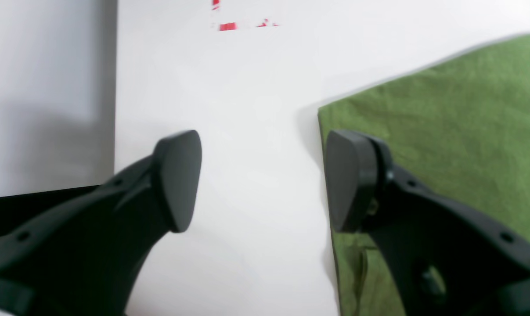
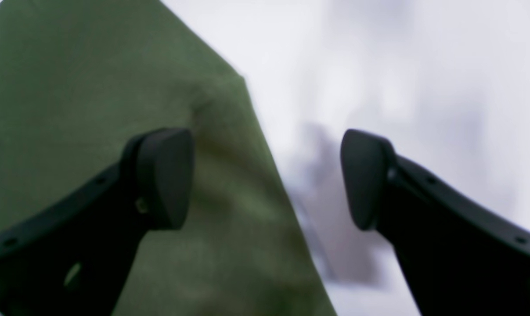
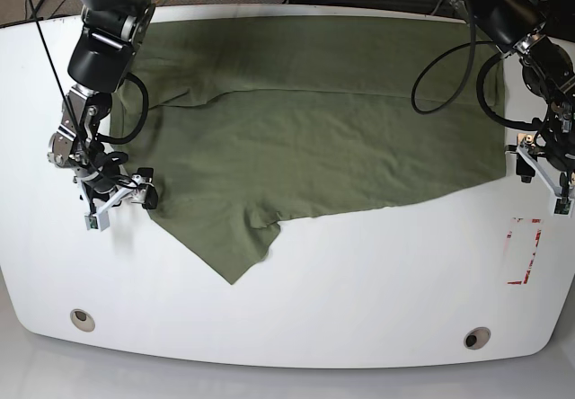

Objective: Layout the t-shirt on the table in an organized manner, then fold the t-shirt properly
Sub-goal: 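Grasp the shirt's side edges with both grippers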

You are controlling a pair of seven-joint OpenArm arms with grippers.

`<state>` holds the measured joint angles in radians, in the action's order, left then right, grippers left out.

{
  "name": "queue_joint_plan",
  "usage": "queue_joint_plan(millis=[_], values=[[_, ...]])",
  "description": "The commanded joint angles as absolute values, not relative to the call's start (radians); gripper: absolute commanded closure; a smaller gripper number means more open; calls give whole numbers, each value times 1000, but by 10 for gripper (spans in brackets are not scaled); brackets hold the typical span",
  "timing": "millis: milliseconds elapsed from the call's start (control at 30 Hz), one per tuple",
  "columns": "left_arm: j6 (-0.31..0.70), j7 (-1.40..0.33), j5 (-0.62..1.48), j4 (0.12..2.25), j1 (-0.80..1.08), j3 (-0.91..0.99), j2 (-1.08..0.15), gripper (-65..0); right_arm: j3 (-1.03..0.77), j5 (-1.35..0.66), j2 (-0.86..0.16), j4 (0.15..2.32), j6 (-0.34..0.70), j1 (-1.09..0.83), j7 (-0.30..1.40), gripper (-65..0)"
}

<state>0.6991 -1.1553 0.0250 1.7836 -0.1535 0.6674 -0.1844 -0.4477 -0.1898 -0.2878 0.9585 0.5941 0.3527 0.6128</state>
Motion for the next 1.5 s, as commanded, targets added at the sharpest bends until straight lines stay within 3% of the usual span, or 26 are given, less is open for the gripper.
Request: queue_joint_plan(millis=[0, 467, 867, 967, 1167, 1233, 1333, 1467], values=[[698, -1136, 30, 1797, -170, 670, -200, -415, -449, -205, -308, 932, 598, 394, 579, -496], [698, -1133, 30, 1787, -128, 673, -200, -415, -446, -205, -229, 932, 598, 392, 579, -496], [698, -1049, 30, 1598, -114, 777, -217, -417, -383, -206, -202, 932, 598, 390, 579, -484], [698, -1036, 30, 1544, -142, 799, -237, -417, -351, -211, -203, 932, 598, 390, 579, -423], [698, -967, 30, 1397, -176, 805, -248, -417, -331, -211, -200, 932, 598, 392, 578, -157], [698, -955, 30, 1365, -188, 805, -248, -417, -331, -208, -200, 932, 598, 392, 578, -97], [698, -946, 30, 1328, -211, 803, -248, -415, -329, -206, -200, 932, 598, 392, 578, -46], [698, -946, 30, 1277, -243, 805, -248, -415, -329, -206, -200, 932, 598, 390, 578, -46]])
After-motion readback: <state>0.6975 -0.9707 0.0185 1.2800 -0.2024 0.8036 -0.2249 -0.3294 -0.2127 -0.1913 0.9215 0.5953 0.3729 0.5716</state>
